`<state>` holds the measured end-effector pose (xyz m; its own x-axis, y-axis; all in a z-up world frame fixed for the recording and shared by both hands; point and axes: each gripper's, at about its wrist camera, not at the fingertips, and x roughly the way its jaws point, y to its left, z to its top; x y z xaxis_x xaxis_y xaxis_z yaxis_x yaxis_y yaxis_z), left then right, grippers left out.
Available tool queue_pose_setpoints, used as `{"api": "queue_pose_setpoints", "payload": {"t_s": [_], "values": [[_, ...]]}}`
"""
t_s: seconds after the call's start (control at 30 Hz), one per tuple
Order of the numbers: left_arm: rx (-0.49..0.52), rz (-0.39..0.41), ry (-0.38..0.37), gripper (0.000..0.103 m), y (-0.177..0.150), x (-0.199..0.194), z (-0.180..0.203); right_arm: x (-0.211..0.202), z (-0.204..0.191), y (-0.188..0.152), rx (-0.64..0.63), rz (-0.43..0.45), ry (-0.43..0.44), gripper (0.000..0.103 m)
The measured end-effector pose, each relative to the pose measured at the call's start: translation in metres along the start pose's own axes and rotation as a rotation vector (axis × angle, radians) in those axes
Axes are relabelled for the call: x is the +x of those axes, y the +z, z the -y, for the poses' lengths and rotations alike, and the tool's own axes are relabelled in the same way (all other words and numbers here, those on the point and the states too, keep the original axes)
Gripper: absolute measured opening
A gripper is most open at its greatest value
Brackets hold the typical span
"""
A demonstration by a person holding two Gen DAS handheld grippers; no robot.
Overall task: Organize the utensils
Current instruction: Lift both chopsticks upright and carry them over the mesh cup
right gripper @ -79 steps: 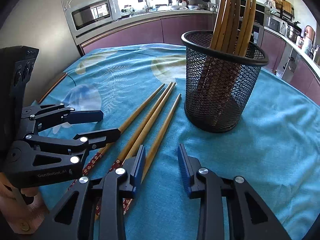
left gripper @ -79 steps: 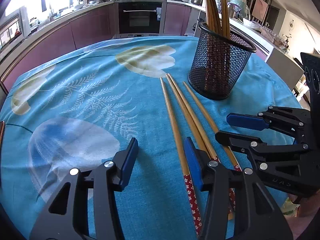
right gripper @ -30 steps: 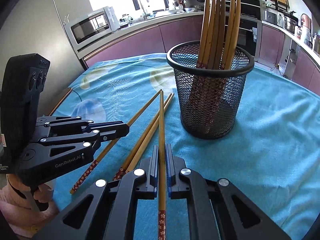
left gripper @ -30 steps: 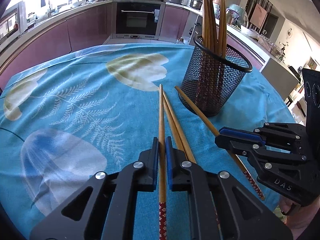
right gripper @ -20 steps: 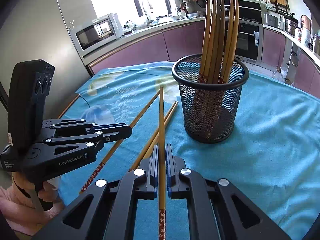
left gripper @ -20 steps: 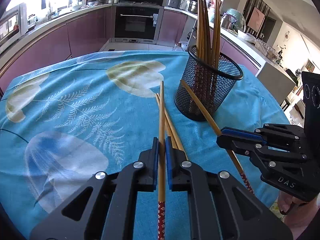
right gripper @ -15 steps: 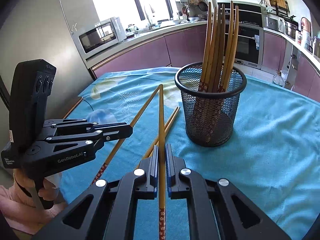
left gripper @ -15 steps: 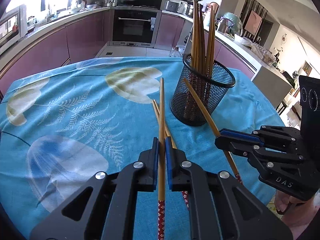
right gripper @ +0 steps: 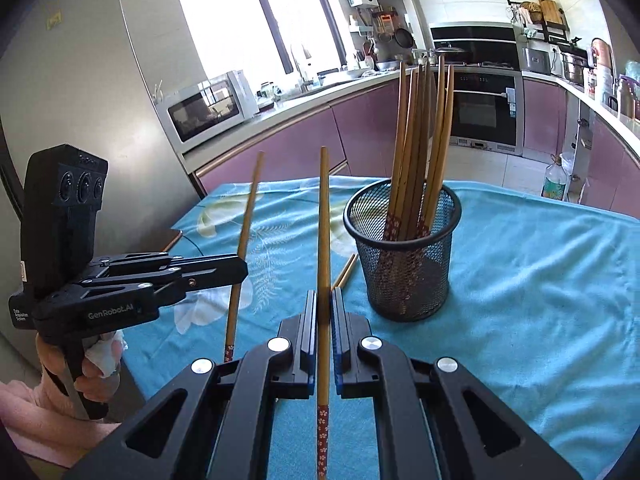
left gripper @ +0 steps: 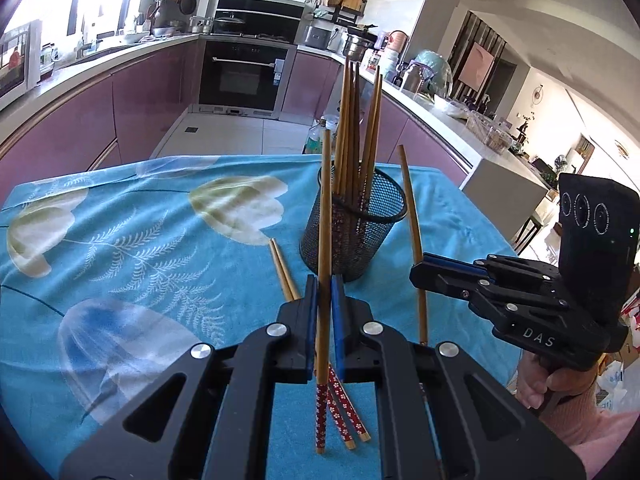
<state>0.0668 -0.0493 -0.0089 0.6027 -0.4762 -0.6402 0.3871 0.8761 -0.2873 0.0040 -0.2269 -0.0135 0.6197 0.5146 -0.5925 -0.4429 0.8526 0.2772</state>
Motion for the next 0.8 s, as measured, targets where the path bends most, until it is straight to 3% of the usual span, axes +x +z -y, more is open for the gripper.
{"api": "queue_pose_setpoints", "payload": {"t_s": [0.37, 0.8], "values": [[-0.001, 0.061, -0.06, 0.008, 0.014, -0.026, 0.007, -0.022, 0.009, 0.012, 0.009, 0.076, 0.004, 0.006], [0.001, 0.119, -0.071, 0.008, 0.04, -0.033, 0.012, -0.038, 0.017, 0.033, -0.001, 0.154, -0.008, 0.006]]}}
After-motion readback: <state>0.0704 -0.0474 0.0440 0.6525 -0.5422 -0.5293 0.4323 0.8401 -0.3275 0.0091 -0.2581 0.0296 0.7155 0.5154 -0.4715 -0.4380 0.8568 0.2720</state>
